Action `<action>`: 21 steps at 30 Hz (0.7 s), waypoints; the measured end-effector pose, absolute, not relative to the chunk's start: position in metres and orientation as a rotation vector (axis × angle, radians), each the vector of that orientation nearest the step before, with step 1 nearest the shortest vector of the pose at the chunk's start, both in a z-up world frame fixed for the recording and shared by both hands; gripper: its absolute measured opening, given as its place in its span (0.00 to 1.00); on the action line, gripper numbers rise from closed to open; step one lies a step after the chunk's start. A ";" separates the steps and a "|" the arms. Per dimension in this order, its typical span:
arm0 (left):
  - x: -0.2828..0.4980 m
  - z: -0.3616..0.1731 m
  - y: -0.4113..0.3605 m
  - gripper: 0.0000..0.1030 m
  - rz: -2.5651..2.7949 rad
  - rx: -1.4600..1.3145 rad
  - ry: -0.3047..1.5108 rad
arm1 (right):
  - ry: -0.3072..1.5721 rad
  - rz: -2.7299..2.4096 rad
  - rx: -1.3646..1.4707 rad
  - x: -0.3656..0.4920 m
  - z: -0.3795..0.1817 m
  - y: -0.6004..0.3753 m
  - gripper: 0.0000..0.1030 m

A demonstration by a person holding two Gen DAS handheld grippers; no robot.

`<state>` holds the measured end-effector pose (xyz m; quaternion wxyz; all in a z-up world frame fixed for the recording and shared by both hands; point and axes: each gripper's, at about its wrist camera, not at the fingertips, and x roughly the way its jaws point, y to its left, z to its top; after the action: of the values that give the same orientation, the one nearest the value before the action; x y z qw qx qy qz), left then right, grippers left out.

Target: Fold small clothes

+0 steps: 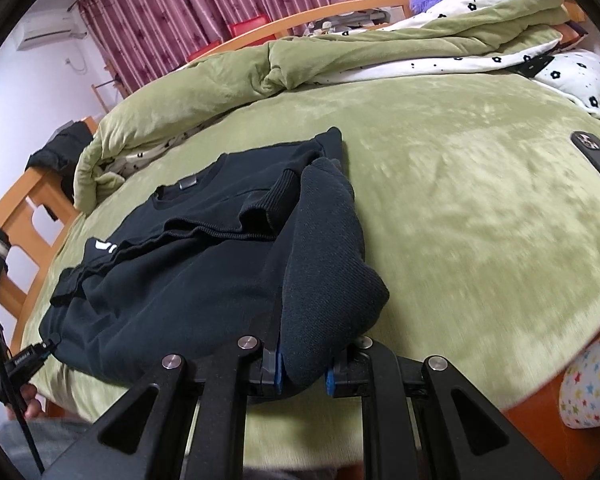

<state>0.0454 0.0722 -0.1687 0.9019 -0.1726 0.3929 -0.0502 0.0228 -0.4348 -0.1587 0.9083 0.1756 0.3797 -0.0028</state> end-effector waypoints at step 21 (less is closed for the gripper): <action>-0.003 -0.129 0.083 0.59 -0.073 -0.347 0.754 | 0.719 -0.036 0.243 -0.036 -0.109 -0.435 0.37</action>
<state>-0.0026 0.0834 -0.1289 0.9144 -0.1686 0.3664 -0.0352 -0.0363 -0.4346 -0.1092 0.9287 0.1187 0.3509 -0.0175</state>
